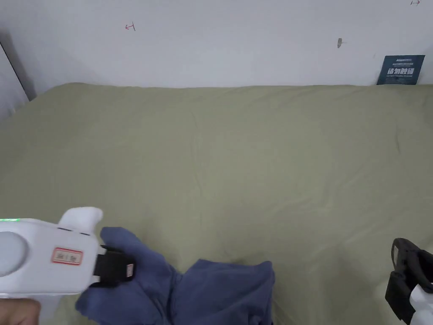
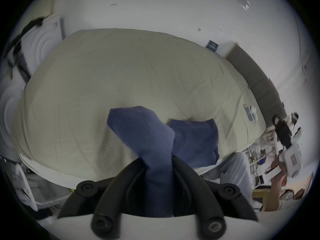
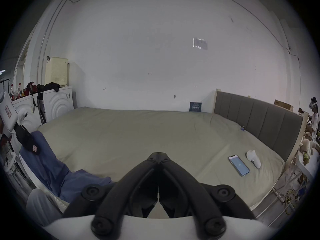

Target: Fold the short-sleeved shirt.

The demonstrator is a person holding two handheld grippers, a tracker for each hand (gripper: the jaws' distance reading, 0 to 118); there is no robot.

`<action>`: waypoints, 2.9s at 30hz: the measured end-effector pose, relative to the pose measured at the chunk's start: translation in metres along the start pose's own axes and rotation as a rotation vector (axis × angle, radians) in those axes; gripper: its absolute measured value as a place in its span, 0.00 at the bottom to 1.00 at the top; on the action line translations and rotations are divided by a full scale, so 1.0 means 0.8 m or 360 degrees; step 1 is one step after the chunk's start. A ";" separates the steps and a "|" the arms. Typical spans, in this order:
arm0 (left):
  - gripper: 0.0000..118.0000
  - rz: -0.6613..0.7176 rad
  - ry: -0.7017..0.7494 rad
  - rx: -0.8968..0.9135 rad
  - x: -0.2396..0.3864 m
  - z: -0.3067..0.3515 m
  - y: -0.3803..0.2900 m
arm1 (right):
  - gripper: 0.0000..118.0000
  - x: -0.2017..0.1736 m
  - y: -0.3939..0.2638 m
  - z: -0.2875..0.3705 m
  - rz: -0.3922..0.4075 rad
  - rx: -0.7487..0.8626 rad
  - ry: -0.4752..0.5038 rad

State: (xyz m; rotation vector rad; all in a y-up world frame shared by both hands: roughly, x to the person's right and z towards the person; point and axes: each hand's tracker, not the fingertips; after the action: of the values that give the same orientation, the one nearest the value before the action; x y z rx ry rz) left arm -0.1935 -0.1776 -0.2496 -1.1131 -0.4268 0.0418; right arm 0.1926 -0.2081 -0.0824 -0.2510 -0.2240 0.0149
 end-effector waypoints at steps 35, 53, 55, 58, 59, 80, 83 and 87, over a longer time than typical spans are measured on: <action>0.03 0.0181 -0.0935 -0.0336 0.088 -0.238 -0.084 | 0.02 0.014 -0.038 0.004 -0.0205 -0.0332 0.0096; 0.03 0.0258 -0.0423 0.0026 -0.105 -0.093 -0.052 | 0.02 -0.066 -0.163 -0.233 -0.1094 -0.1328 0.1351; 0.03 0.0300 -0.0406 0.0001 -0.121 -0.107 -0.051 | 0.02 -0.058 -0.177 -0.241 -0.1162 -0.1365 0.1277; 0.34 0.0336 -0.0590 -0.0012 -0.138 -0.124 -0.046 | 0.02 -0.048 -0.184 -0.243 -0.1327 -0.1378 0.1366; 0.76 0.0356 -0.0678 -0.0052 -0.139 -0.132 -0.043 | 0.02 -0.049 -0.182 -0.239 -0.1295 -0.1362 0.1364; 0.29 0.0466 -0.1099 -0.0164 -0.123 -0.225 -0.026 | 0.02 -0.032 -0.143 -0.224 -0.1186 -0.1269 0.1370; 0.29 0.0468 -0.1068 -0.0131 -0.164 -0.193 -0.011 | 0.02 -0.027 -0.127 -0.219 -0.1160 -0.1223 0.1356; 0.29 0.0492 -0.0766 -0.0083 -0.255 -0.138 0.018 | 0.02 -0.023 -0.111 -0.218 -0.1098 -0.1148 0.1337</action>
State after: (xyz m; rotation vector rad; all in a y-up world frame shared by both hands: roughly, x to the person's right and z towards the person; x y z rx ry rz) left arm -0.3392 -0.3157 -0.3665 -1.2114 -0.6823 0.5818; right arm 0.2125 -0.3377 -0.2288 -0.8562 0.5476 -0.8551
